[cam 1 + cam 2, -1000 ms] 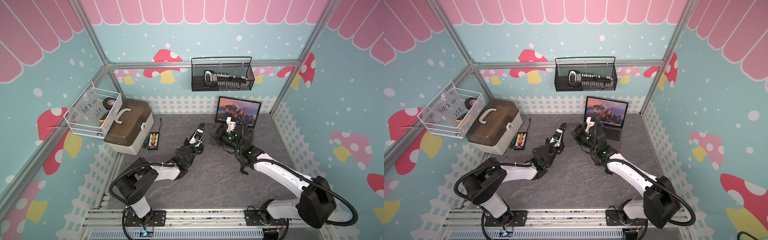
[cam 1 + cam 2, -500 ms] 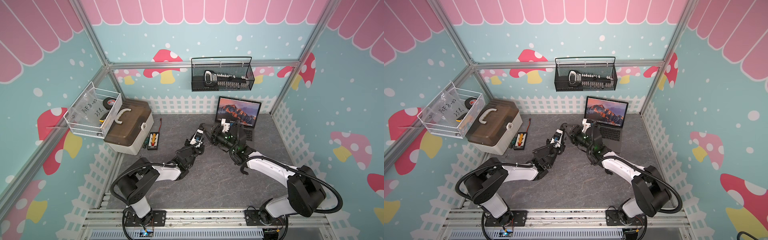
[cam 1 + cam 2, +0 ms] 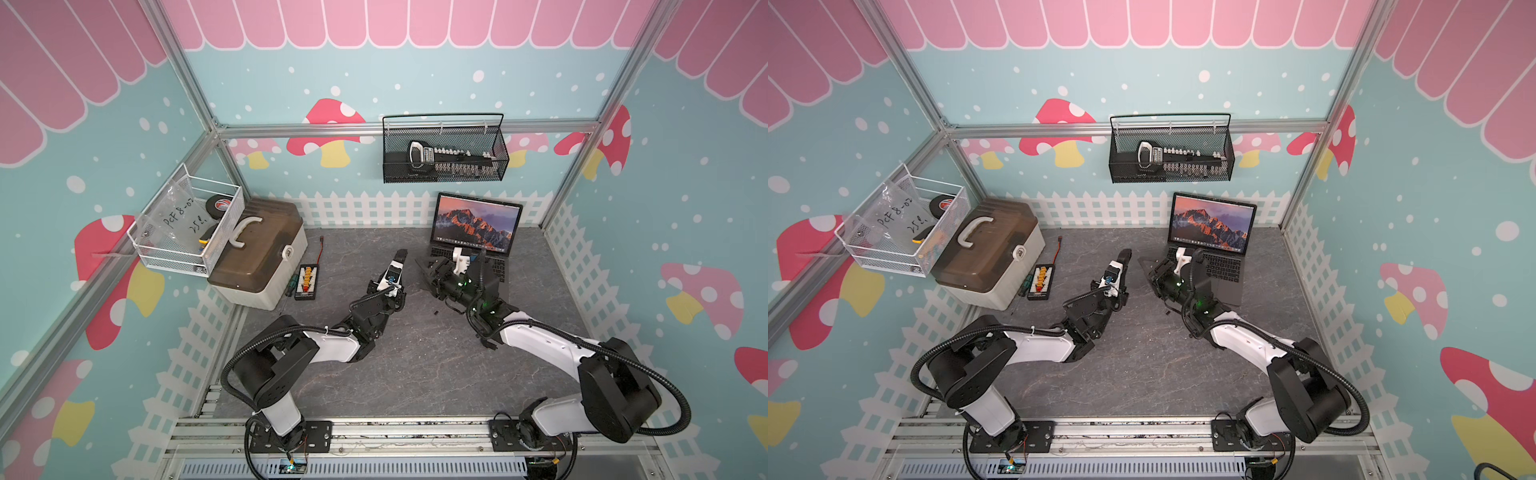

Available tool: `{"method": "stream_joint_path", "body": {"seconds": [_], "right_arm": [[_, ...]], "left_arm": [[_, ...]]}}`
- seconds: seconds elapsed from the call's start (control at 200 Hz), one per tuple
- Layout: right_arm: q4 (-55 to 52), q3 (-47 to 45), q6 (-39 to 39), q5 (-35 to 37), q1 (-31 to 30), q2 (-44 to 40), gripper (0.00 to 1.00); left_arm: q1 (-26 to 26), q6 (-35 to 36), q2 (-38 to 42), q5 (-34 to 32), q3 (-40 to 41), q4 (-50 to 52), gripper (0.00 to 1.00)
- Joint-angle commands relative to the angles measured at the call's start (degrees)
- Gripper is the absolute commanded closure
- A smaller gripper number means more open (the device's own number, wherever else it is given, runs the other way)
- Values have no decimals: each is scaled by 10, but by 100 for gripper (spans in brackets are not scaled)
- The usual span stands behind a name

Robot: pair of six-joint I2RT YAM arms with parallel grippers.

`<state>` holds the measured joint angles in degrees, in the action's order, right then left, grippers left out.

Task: Insert the wireless mouse receiver into the laptop
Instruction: Take out the USB plug from the mouse, then place the mouse at the center of the board.

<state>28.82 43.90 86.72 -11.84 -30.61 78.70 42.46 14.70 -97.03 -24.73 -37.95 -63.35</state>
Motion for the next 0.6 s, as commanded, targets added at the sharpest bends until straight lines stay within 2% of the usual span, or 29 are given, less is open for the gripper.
{"method": "stream_joint_path", "body": {"seconds": [0.0, 0.155, 0.265, 0.33, 0.42, 0.54, 0.595], "right_arm": [[-137, -23, -109, 61, 10, -51, 30], [-238, -67, -216, 131, 13, -86, 19], [-304, -57, -330, 145, 18, -83, 11], [-330, -44, -430, 132, 19, -72, 11], [-382, -12, -569, 97, 19, -51, 13], [-471, 47, -679, 97, 19, -18, 16], [-502, 74, -720, 102, 18, -5, 16]], "left_arm": [[-11, -23, 29, 11, 32, 21, 100], [-8, -15, 52, 34, 73, 55, 100], [17, 53, 79, 46, 96, 114, 100], [41, 110, 92, 38, 110, 147, 100], [61, 136, 119, 88, 136, 164, 100], [89, 169, 145, 99, 134, 218, 100], [112, 214, 148, 72, 119, 261, 100]]}}
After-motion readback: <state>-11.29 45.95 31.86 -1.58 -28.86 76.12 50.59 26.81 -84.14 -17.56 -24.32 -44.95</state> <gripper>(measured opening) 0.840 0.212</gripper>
